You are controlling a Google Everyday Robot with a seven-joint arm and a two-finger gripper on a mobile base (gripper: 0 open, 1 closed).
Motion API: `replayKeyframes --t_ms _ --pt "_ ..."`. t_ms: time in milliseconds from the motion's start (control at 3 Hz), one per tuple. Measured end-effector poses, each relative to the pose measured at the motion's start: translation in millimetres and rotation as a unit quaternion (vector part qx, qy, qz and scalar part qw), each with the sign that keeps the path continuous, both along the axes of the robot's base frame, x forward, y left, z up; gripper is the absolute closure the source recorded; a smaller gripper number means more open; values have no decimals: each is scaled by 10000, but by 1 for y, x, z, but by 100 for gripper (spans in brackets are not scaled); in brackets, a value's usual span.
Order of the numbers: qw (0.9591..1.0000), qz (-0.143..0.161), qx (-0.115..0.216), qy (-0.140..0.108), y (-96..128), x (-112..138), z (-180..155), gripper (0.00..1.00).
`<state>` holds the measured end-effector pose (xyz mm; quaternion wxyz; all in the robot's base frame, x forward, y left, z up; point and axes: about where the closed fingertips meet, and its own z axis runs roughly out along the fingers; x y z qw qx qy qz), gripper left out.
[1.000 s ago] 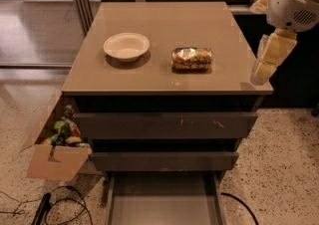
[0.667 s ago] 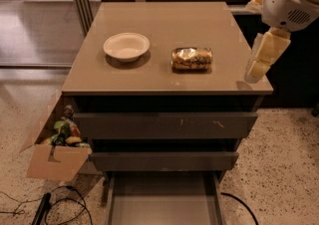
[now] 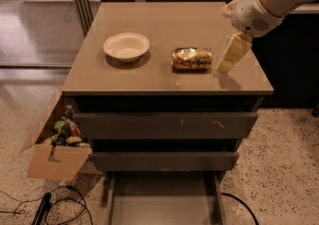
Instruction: Place orange can into bottom drawer
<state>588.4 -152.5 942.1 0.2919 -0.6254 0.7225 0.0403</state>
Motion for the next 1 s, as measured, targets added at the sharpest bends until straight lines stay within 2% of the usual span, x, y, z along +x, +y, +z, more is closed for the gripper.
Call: replayKeyframes --t_ms 333,667,1000 --pt "9985 -31 552 16 6 21 -18 0" --pt "9970 -50 750 193 13 39 -45 0" --pt "9967 -27 767 259 18 55 -60 0"
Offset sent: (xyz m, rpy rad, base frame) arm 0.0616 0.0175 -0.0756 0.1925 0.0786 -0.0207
